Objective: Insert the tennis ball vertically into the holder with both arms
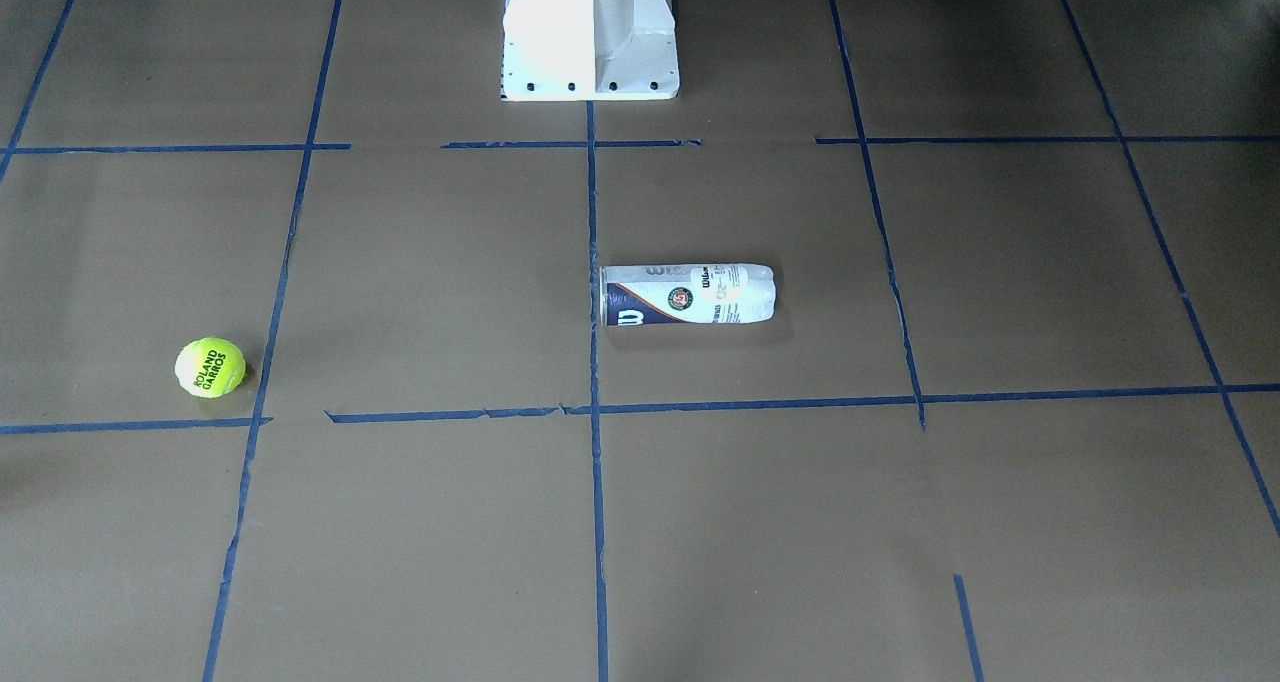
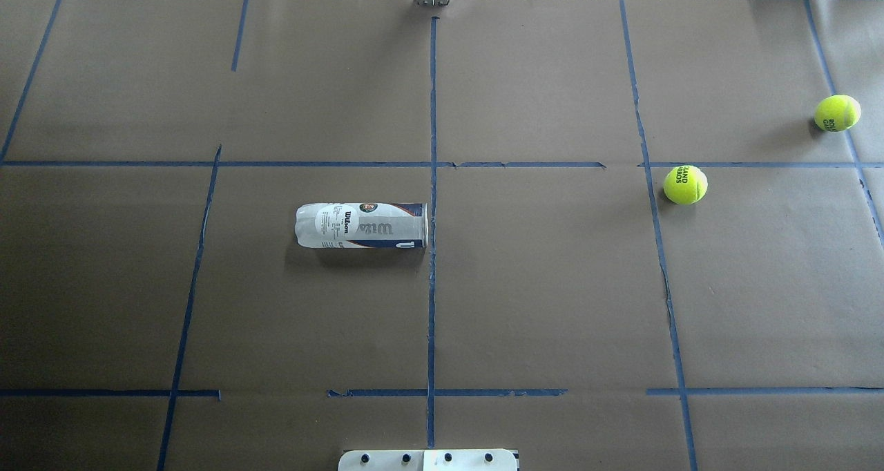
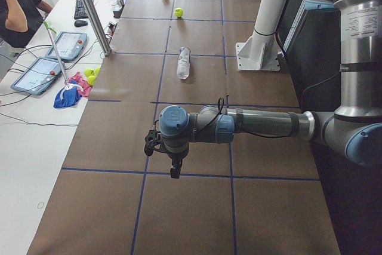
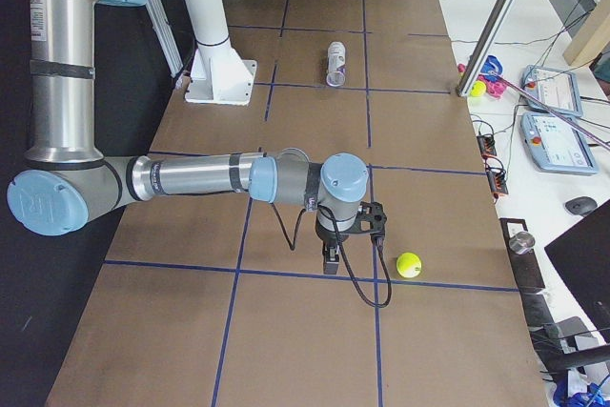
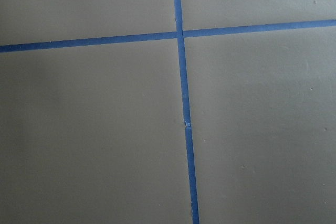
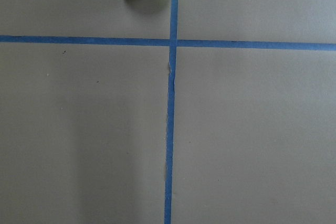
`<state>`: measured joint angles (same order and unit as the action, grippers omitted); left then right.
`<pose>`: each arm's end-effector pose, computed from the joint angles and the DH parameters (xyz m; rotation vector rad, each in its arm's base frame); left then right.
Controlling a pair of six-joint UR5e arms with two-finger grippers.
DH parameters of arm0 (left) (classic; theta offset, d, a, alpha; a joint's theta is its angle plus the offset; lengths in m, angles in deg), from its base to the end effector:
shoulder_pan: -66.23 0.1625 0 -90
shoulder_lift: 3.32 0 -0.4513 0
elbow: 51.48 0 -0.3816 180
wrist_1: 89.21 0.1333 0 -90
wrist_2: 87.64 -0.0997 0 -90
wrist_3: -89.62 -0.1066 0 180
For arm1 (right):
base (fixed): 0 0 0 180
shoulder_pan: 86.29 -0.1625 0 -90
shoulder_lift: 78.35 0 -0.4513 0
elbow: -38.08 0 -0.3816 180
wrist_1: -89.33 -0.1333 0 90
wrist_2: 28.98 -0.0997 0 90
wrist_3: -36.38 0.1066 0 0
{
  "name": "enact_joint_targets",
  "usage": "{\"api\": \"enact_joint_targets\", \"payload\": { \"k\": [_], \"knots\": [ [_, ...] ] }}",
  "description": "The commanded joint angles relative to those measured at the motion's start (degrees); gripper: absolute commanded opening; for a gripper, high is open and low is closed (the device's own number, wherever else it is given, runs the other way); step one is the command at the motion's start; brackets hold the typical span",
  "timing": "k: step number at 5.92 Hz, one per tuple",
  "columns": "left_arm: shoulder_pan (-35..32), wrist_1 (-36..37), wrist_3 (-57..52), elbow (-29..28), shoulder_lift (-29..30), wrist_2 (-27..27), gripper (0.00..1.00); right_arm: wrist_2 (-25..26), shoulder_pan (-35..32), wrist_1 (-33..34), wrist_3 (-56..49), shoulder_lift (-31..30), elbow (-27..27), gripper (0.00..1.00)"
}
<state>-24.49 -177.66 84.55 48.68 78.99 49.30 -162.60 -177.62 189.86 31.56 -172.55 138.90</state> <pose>-0.0607 -0.4210 0.6645 0.0565 0.8177 0.0782 0.0700 -0.4387 0.6524 -0.0240 -0.7634 -0.0319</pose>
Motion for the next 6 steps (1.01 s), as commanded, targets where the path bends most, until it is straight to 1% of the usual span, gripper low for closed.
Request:
{"api": "enact_joint_targets", "payload": {
  "k": [1,5,6],
  "knots": [
    [0.1,-0.1,-0.3,0.5,-0.1,0.1,1.00,-0.4,0.0,-0.2,0.0,-0.6,-0.1,1.00],
    [0.1,0.0,-0.2,1.3,0.4,0.1,1.00,-1.3,0.2,-0.5,0.0,-0.5,0.2,1.00],
    [0.2,-0.1,-0.2,2.5,0.4,-0.2,1.00,-1.3,0.2,-0.5,0.1,-0.6,-0.1,1.00]
  ]
}}
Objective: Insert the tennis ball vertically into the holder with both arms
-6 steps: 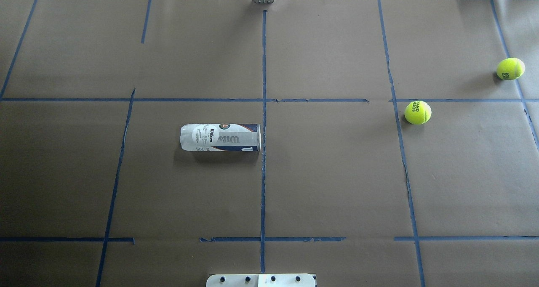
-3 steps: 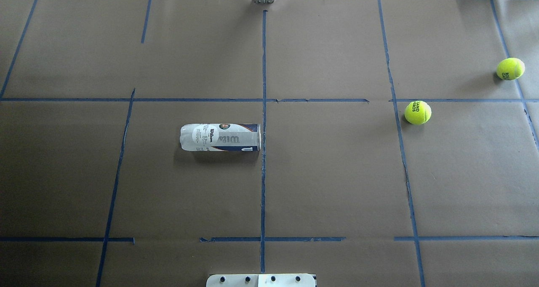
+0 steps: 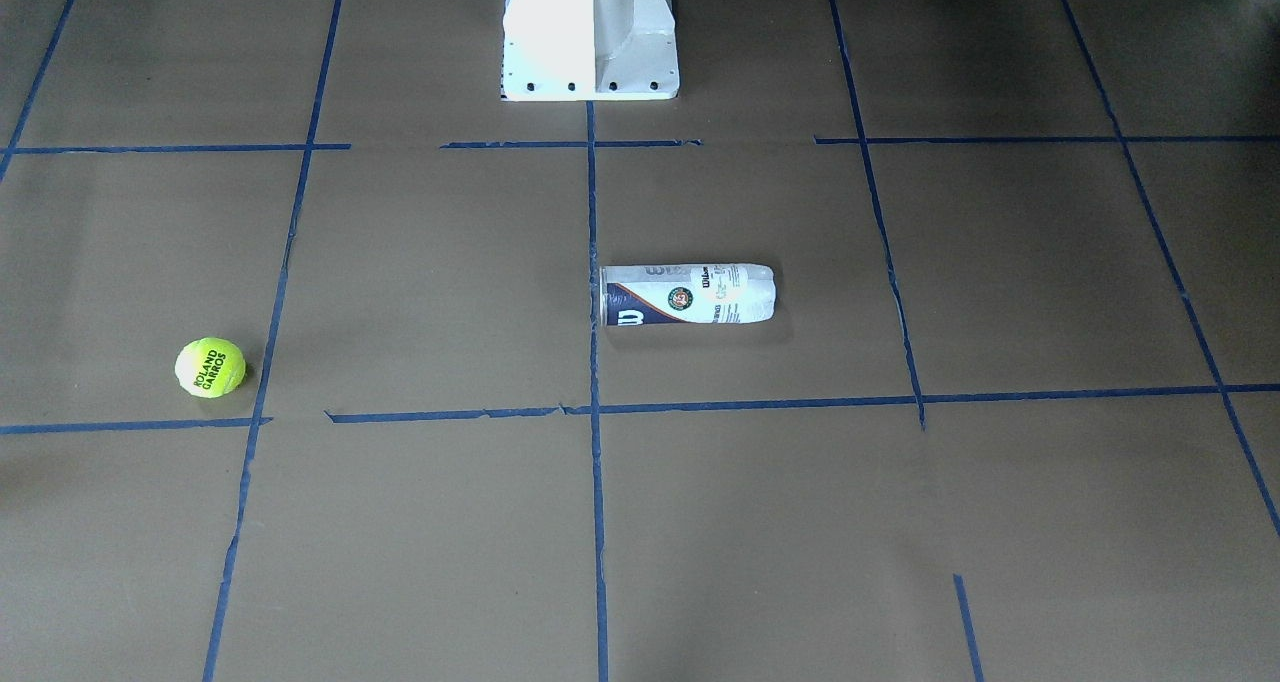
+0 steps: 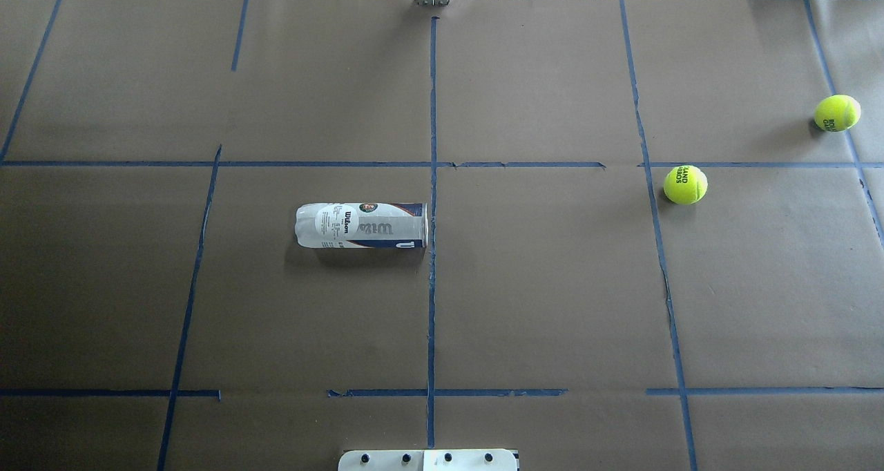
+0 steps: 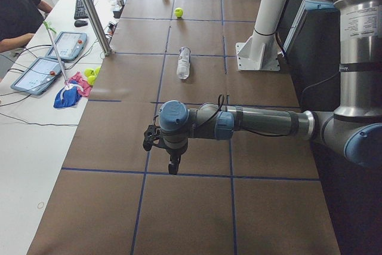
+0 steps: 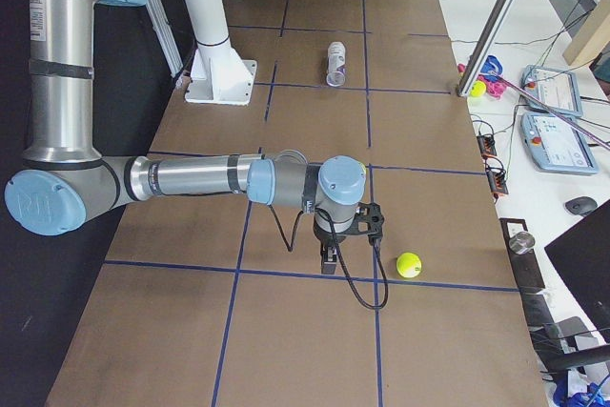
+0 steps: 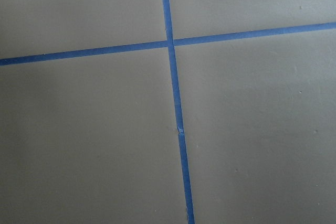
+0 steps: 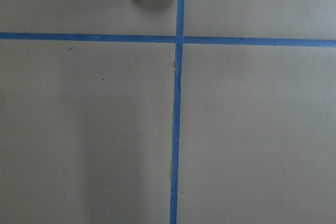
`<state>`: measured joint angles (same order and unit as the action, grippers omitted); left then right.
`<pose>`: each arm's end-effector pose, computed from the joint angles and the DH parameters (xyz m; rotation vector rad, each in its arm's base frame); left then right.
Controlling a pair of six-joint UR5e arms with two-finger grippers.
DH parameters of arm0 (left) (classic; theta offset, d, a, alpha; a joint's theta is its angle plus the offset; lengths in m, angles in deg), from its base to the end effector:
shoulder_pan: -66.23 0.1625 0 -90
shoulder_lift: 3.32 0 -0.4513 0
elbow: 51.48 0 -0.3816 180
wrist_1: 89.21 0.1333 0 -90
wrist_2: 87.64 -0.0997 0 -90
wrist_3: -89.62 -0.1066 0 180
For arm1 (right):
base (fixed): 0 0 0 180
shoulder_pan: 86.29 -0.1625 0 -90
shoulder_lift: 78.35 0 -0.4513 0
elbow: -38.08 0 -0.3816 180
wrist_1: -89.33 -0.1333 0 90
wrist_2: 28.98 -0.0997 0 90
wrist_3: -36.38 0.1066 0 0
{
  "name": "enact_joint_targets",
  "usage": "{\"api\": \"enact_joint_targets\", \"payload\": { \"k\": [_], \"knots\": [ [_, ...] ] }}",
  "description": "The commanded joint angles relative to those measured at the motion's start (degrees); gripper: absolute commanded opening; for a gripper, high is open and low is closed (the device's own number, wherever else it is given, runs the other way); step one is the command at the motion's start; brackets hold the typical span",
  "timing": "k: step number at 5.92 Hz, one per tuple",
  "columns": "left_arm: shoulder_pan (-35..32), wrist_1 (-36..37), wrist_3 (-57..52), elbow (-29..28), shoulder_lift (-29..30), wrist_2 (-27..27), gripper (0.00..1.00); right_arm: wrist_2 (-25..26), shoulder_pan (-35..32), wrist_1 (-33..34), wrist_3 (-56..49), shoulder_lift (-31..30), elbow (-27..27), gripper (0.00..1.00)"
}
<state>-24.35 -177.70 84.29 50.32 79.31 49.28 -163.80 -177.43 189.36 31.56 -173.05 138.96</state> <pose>-0.0597 -0.4253 0.6482 0.0903 0.8155 0.0991 0.0668 -0.4356 0.6533 -0.0230 -0.7842 -0.0346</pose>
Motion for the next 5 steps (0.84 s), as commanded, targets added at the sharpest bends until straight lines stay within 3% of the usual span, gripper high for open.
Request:
{"api": "enact_joint_targets", "payload": {
  "k": [1,4,5],
  "knots": [
    [0.2,0.0,0.1,1.7,0.0,0.0,1.00,0.0,0.1,0.0,0.0,0.0,-0.3,1.00],
    [1.6,-1.0,-0.3,2.8,-0.8,0.2,1.00,0.0,0.5,-0.1,-0.3,0.2,-0.3,1.00],
    [1.8,-6.5,-0.3,2.1,-2.6,2.7,1.00,-0.1,0.8,-0.3,-0.3,0.6,0.1,1.00]
  ]
}}
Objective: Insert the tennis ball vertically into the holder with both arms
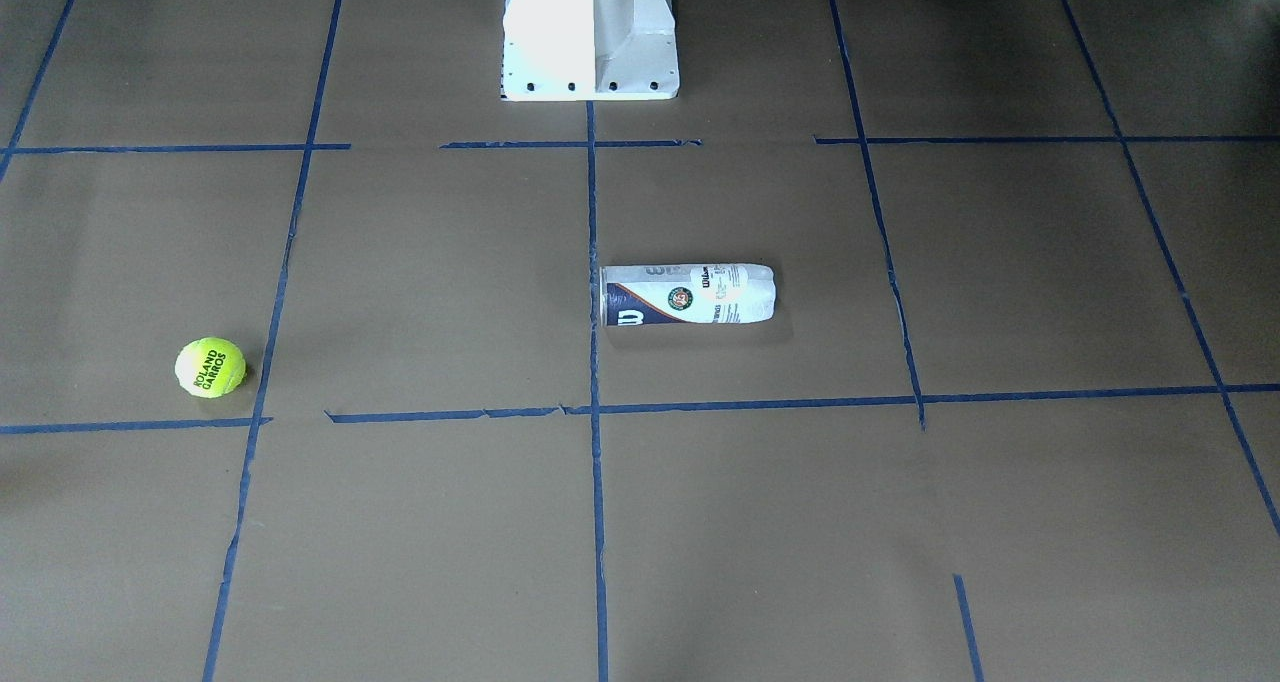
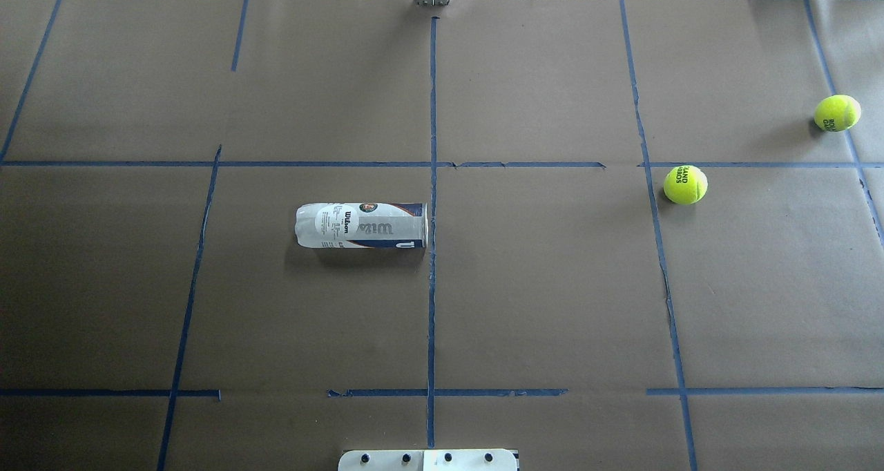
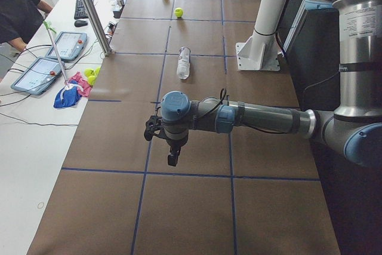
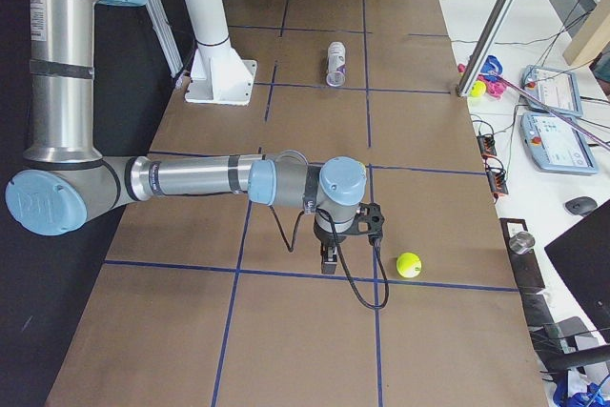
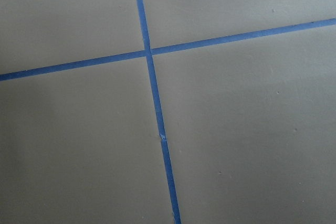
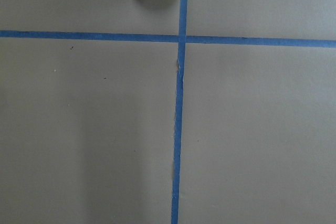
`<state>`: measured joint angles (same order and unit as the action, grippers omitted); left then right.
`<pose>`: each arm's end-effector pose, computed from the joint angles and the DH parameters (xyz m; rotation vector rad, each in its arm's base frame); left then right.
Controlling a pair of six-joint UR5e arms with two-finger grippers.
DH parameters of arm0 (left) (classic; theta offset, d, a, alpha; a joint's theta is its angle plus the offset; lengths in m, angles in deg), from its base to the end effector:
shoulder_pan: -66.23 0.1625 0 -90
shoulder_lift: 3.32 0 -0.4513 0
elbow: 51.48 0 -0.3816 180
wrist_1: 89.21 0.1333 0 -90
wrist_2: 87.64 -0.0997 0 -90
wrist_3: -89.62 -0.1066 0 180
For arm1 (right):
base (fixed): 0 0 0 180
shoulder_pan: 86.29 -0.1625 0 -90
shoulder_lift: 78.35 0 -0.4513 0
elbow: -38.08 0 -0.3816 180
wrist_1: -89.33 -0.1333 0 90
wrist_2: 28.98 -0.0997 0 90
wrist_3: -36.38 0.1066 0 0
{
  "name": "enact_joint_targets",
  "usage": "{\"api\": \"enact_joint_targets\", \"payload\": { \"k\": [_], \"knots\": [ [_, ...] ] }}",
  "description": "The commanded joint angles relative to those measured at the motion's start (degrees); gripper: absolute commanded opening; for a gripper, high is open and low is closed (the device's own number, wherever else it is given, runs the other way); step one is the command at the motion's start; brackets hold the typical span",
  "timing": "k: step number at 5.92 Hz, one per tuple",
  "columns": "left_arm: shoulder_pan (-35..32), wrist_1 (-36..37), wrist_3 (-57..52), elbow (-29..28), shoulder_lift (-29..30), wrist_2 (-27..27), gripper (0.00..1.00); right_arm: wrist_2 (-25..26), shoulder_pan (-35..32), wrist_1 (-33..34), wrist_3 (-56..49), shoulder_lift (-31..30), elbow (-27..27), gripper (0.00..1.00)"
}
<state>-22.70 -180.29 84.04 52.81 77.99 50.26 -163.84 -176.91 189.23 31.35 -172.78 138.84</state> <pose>-0.0464 -0.4199 0.6308 0.1426 0.8309 0.1578 0.0629 -0.4386 0.6520 -0.0204 -0.7847 -0.0486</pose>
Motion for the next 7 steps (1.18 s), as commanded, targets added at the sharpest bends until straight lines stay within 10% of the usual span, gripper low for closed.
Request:
{"api": "enact_joint_targets", "payload": {
  "k": [1,7],
  "knots": [
    [3.5,-11.2,0.7,0.4,-1.6,2.8,1.00,-0.7,0.3,-3.7,-0.1,-0.4,0.4,1.00],
    [28.6,-13.4,9.6,1.4,25.6,2.3,0.96,-6.6,1.0,-9.7,11.4,-2.1,1.3,1.00]
  ]
}}
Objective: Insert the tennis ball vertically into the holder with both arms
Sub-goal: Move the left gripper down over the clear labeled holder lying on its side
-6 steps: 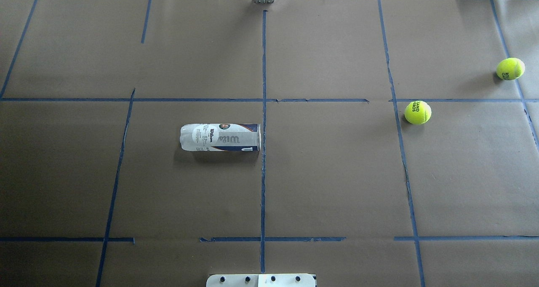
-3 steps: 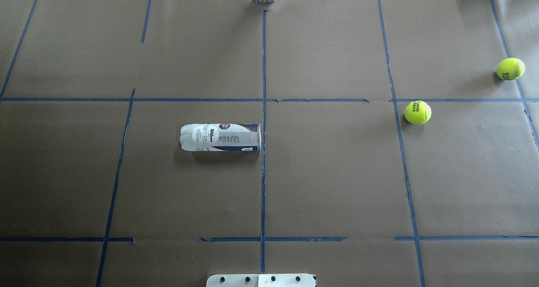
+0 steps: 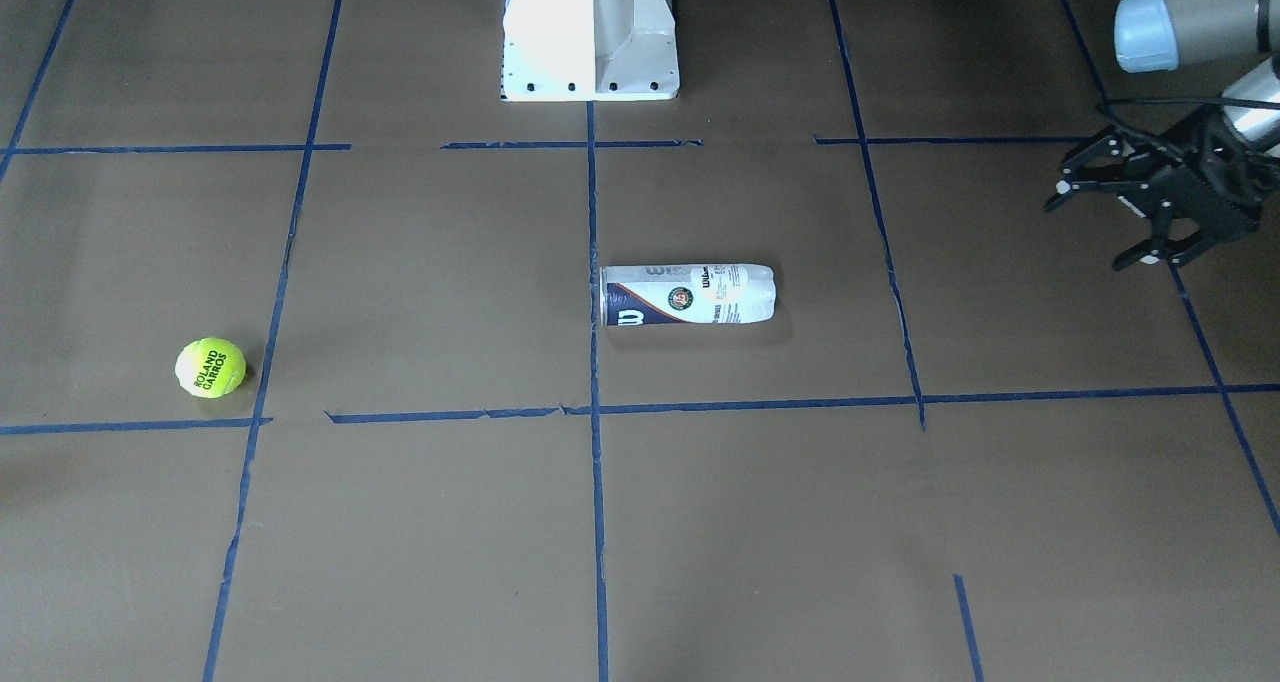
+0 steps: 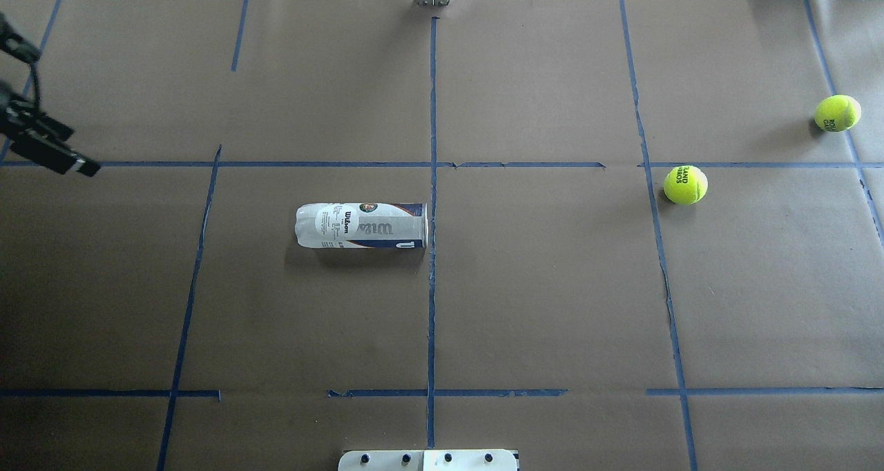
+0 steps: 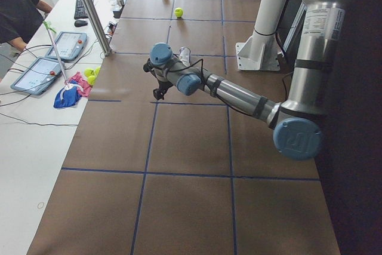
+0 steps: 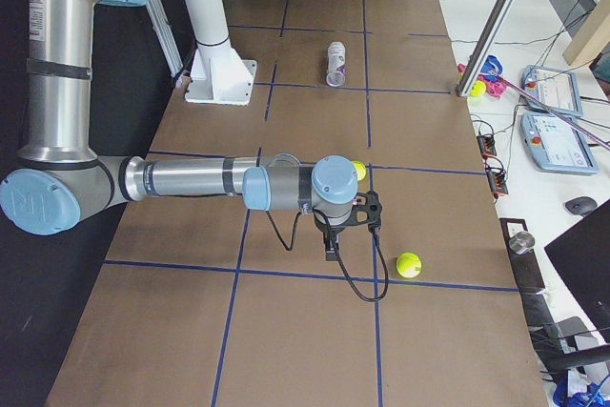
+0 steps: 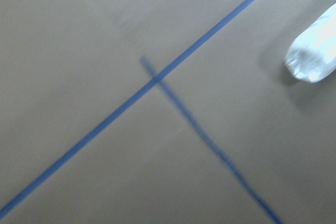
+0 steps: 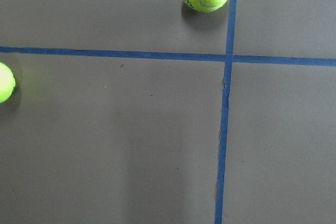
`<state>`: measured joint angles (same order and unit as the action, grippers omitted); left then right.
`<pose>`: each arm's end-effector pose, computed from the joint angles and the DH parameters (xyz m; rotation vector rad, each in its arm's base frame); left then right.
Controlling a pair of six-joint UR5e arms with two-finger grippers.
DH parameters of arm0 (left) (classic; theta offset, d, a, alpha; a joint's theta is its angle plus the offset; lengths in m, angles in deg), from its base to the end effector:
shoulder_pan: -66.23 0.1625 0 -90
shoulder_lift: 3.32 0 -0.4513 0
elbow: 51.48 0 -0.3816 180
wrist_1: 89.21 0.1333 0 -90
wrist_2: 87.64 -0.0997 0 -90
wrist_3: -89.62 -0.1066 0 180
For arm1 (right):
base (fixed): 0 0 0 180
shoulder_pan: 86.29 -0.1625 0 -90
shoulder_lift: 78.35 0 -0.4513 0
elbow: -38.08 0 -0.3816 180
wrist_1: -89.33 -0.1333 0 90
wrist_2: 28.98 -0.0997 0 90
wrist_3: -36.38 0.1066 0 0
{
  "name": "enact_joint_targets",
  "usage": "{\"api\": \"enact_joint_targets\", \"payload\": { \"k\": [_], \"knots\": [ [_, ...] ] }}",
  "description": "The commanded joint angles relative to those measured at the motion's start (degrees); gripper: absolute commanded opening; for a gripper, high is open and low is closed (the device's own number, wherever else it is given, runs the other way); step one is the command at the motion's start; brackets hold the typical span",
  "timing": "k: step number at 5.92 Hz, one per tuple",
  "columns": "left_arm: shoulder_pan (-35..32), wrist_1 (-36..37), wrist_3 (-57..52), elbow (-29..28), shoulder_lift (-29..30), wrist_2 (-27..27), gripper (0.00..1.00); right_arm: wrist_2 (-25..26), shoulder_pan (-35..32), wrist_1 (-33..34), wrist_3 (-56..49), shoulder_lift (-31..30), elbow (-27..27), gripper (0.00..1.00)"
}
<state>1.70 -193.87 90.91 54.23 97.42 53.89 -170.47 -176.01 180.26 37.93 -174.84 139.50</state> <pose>0.1892 -0.5130 0.4203 0.4591 1.0090 0.7009 0.0478 -0.4335 0.6374 0.0507 -0.8992 -0.0107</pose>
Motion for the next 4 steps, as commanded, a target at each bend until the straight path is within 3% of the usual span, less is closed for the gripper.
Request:
{"api": "enact_joint_targets", "payload": {
  "k": [1,2,3,4],
  "knots": [
    [10.0,0.8,2.9,-0.1,11.2,-8.1,1.00,0.6,1.6,-7.4,5.4,-1.0,0.5,1.00],
    [15.5,1.6,5.8,-0.7,14.9,-15.0,1.00,0.6,1.8,-8.2,5.3,-1.6,0.5,1.00],
    [20.4,1.7,8.1,-1.7,18.0,-20.4,1.00,0.7,1.8,-8.1,5.7,-1.6,0.5,0.90],
    [23.9,1.7,7.6,-2.3,21.5,-23.8,1.00,1.6,2.1,-8.0,5.7,-1.6,0.5,0.86]
  ]
}}
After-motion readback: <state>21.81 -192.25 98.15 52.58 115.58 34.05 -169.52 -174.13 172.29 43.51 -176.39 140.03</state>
